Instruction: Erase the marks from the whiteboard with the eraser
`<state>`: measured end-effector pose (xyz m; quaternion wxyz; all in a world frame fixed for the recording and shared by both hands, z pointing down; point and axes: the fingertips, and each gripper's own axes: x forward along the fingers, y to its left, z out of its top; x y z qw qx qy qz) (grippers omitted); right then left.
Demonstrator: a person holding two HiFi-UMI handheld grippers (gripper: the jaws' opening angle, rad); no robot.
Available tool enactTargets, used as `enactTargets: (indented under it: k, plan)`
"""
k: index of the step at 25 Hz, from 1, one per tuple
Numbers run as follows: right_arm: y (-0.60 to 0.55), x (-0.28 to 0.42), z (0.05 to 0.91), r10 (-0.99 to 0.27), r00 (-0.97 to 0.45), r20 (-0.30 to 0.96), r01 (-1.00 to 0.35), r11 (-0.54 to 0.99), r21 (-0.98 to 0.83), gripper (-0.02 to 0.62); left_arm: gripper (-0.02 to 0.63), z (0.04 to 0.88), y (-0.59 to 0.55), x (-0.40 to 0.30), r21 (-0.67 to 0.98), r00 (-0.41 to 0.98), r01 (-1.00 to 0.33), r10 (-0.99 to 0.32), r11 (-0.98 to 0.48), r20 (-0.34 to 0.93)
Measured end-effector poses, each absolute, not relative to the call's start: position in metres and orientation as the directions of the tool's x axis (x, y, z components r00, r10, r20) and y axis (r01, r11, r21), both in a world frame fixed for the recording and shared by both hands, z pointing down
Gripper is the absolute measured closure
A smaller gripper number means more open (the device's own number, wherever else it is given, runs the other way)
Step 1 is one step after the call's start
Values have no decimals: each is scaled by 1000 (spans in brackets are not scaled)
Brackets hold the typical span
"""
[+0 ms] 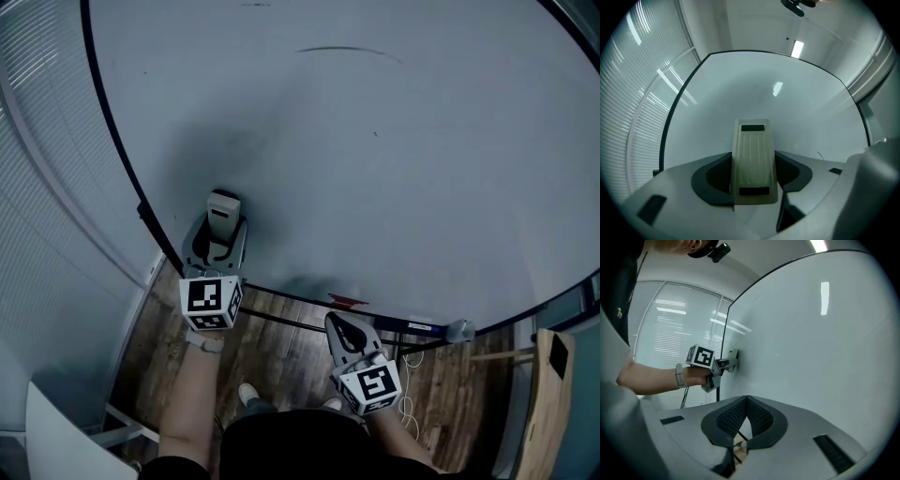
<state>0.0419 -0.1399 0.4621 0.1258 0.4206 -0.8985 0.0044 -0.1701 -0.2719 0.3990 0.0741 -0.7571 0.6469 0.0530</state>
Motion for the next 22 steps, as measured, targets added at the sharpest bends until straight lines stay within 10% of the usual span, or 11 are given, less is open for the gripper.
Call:
enactTargets:
  k: [22]
  plan:
    - [-147, 122, 497, -747, -620, 240, -767, 641, 11, 569, 342, 491, -160, -21, -181, 368, -904, -921, -386, 125]
